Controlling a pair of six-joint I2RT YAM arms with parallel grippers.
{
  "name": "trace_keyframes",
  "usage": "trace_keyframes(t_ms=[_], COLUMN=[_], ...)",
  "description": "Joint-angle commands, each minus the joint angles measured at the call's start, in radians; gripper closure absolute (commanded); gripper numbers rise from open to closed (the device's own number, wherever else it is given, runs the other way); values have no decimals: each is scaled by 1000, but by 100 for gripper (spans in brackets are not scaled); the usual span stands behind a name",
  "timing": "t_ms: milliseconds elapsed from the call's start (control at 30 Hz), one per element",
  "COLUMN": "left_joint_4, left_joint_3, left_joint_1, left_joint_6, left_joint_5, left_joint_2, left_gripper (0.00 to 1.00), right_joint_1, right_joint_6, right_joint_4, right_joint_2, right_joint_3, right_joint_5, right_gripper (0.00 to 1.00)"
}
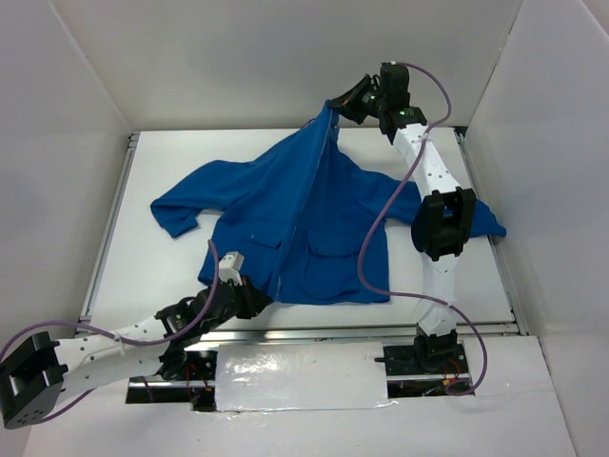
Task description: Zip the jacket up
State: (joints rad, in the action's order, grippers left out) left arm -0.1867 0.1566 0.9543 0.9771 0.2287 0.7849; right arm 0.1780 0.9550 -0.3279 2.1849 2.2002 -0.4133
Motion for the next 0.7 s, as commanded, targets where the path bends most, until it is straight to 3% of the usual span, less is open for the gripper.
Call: trace_keyframes(t_ms=[0, 67, 100, 167, 233, 300, 333, 400, 433, 467, 567, 600, 633, 667], left_joint_4=[122, 130, 135, 151, 184, 251, 269, 335, 361, 386, 493, 541, 541, 590], left_joint_3=[-40, -37, -25, -3, 32, 64, 73, 99, 110, 135, 202, 246, 247, 303], left_joint_1=[15, 15, 15, 17, 17, 15, 15, 15, 15, 17, 17, 18, 18, 17], left_joint_6=[25, 25, 26, 18, 15, 14, 18, 32, 38, 41, 46, 35, 26, 9], left_joint_5=[-8, -11, -11, -5, 6, 24, 37, 50, 60, 75, 119, 150, 150, 191], left_joint_2=[-3, -10, -12, -9, -1, -6, -9, -30, -41, -52, -108, -130, -136, -134], left_gripper=[100, 100, 100, 99, 85, 59, 39, 26, 10, 1, 1, 1, 1, 1], right_joint_1=[-35, -35, -35, -35, -35, -37, -35, -35, -35, -37, -35, -32, -32, -23], right_joint_6=[-13, -2, 1, -1, 1, -10, -22, -44, -68, -79, -152, -197, -225, -252], right_joint_4=[252, 299, 306, 306, 294, 273, 262, 218, 201, 190, 71, 5, 4, -55], right_joint_2=[-97, -99, -93, -64, -54, -51, -53, -65, -74, -85, -160, -225, -267, -366], right_joint_3=[1, -46, -45, -31, -25, -7, 12, 35, 50, 49, 35, -11, -42, -83], right_joint_5=[19, -30, -41, -65, -67, -59, -56, -39, -32, -24, 28, 83, 118, 184], right_gripper=[100, 99, 87, 73, 67, 64, 63, 57, 56, 56, 45, 29, 29, 15])
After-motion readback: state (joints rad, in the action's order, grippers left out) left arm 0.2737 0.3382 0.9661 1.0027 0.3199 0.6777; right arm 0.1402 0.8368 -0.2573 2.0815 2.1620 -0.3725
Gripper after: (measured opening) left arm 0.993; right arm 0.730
